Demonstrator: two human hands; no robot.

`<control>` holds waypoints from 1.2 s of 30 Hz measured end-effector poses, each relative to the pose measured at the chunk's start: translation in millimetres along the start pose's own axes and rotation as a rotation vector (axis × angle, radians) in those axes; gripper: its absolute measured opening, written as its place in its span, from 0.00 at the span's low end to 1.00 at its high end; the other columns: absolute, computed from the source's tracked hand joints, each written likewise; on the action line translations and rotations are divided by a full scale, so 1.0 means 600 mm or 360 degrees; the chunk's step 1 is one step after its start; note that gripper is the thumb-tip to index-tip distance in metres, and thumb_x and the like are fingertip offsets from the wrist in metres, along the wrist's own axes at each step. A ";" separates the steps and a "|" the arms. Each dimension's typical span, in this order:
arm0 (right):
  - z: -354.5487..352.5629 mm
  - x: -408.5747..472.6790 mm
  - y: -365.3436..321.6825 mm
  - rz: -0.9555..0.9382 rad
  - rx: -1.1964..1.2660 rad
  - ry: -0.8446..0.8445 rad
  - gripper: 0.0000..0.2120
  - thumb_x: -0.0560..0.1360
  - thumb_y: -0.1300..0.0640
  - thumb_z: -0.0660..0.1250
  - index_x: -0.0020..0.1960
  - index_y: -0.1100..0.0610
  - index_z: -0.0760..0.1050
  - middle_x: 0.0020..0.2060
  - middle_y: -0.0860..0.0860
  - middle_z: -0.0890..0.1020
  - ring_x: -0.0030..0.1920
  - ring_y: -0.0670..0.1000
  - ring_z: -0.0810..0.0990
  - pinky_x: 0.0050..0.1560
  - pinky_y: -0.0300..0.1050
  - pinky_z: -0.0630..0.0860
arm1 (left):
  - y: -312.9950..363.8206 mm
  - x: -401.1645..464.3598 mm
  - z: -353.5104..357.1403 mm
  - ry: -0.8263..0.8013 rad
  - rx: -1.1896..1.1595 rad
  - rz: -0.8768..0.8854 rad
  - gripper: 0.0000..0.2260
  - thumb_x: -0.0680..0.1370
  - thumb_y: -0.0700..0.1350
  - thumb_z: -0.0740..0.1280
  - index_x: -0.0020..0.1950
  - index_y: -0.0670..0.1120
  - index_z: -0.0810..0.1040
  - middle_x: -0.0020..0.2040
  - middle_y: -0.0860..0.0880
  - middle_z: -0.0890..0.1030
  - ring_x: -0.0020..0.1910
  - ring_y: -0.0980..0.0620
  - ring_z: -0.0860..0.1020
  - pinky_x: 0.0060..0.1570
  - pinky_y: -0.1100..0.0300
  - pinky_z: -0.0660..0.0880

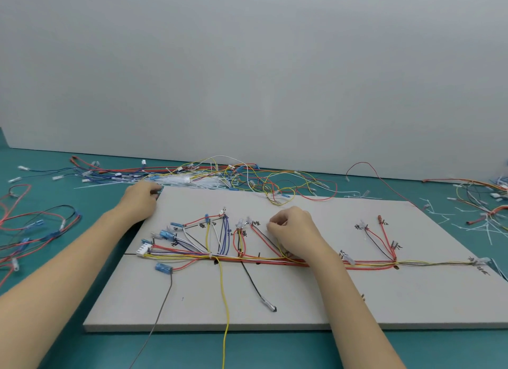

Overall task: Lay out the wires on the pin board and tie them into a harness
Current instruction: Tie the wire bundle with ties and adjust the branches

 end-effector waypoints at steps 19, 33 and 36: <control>0.000 0.006 0.001 -0.0061 -0.0082 0.0062 0.12 0.76 0.60 0.61 0.51 0.57 0.83 0.51 0.53 0.82 0.60 0.57 0.73 0.60 0.48 0.73 | -0.012 0.021 0.005 -0.0219 0.0192 -0.0213 0.11 0.81 0.41 0.60 0.49 0.37 0.80 0.59 0.41 0.81 0.54 0.41 0.77 0.56 0.52 0.74; -0.101 0.030 0.087 0.0472 -0.0490 0.0645 0.13 0.76 0.60 0.59 0.56 0.57 0.78 0.57 0.57 0.77 0.60 0.59 0.70 0.58 0.49 0.67 | -0.025 0.018 0.009 -0.0071 -0.0193 -0.0235 0.09 0.80 0.44 0.66 0.39 0.48 0.77 0.55 0.44 0.82 0.57 0.43 0.76 0.60 0.49 0.73; -0.134 0.032 0.138 0.0754 -0.0675 0.0602 0.13 0.76 0.58 0.60 0.59 0.59 0.75 0.62 0.59 0.72 0.63 0.60 0.67 0.61 0.50 0.65 | -0.029 0.018 0.015 -0.0064 -0.0161 -0.0267 0.11 0.80 0.42 0.64 0.38 0.48 0.77 0.56 0.44 0.82 0.56 0.43 0.76 0.61 0.48 0.73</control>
Point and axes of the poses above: each hand's wrist, its own x-axis towards the middle knuckle, its own z-axis out of the palm, y = z × x, the point moved 7 cm from there along x, towards the middle knuckle
